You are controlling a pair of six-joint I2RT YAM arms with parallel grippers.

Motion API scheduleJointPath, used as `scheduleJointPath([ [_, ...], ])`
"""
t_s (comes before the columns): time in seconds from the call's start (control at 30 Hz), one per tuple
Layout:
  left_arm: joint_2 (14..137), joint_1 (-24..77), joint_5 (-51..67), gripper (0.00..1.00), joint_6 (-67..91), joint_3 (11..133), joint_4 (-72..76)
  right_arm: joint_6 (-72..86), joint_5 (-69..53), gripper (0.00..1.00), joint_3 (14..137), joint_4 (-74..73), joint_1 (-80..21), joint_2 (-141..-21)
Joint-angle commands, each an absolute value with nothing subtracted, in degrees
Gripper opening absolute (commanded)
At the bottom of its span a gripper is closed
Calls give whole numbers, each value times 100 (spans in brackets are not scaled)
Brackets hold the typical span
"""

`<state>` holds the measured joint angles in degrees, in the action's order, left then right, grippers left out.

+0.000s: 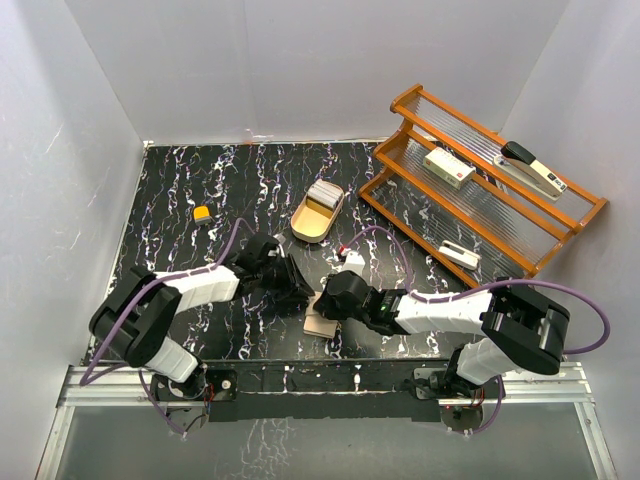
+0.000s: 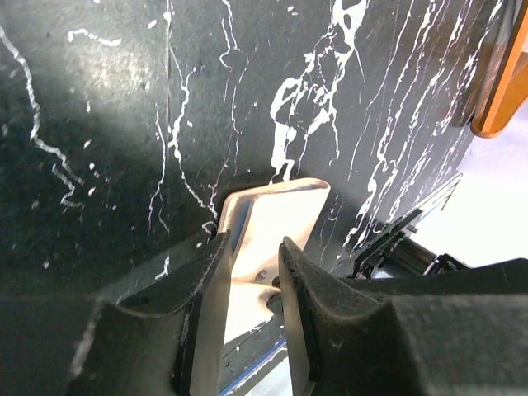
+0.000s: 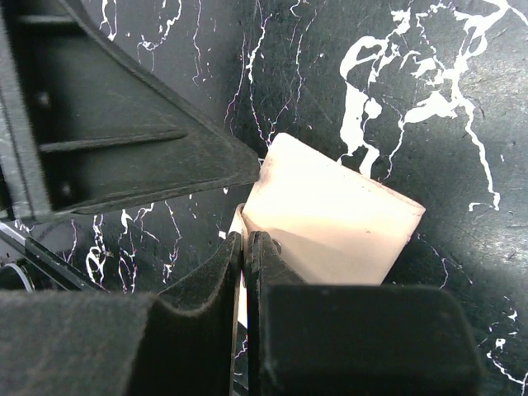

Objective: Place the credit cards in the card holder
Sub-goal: Close the card holder at the center of the board.

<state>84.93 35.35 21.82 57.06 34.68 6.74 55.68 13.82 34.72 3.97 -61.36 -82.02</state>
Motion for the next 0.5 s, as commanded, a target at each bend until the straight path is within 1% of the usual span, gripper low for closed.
scheduleJointPath([
  [0.0,8832,3517,2563,29,5323,3791,806,5468,1565,0,3411,553,-6095,-8109],
  [0.23,9292,3524,2619,30,5194,3810,722,5449,1571,0,3383,473,-6056,-8094],
  [0.33,9370,3524,2359,27,5205,3801,416,5441,1578,7,3405,326,-6045,-8074],
  [0.47,9353,3522,2164,23,5242,3689,293,5449,1520,9,3375,311,-6047,-8051],
])
